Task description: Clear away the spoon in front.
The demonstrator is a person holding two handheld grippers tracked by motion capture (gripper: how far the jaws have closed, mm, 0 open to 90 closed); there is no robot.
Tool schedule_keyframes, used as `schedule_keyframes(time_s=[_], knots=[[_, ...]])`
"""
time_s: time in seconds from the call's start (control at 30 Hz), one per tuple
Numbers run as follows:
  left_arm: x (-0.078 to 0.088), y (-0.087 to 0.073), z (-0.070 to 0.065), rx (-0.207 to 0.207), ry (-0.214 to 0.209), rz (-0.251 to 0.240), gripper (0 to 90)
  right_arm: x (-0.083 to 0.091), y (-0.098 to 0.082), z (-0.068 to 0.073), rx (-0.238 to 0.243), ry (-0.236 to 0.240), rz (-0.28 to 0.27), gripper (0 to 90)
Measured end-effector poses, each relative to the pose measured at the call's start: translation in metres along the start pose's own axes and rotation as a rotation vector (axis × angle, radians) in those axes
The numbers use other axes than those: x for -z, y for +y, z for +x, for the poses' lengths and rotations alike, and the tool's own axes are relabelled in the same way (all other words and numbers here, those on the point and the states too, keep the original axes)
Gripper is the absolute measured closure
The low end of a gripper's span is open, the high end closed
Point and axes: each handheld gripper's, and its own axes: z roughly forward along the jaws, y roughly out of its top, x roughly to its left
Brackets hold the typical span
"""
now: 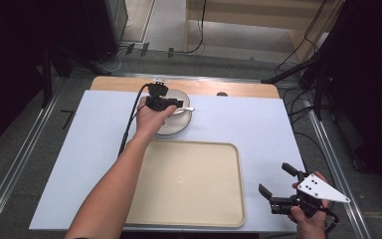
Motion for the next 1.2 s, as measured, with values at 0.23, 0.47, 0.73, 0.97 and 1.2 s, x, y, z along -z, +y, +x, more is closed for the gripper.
schedule_keyframes(time_s=[0.23,0.47,0.73,0.97,1.2], knots=[[0.004,-0.007,-0.009,-0.055,-0.018,-0.007,45.7,-0.001,0.000,0.001,0.002,0.002,0.000,0.0],[-0.001,-0.014,-0.016,-0.100,0.009,0.014,34.8,0.000,0.000,0.000,0.002,0.003,0.002,0.0],[-0.014,-0.019,-0.027,-0.188,0.087,0.032,34.0,0.000,0.000,0.000,0.001,0.004,0.004,0.0],[-0.025,-0.019,-0.034,-0.220,0.131,0.048,35.0,0.000,0.000,0.000,0.002,0.005,0.005,0.0],[-0.034,-0.018,-0.041,-0.262,0.217,0.024,36.4,-0.001,0.000,0.000,0.004,0.006,0.008,0.0]])
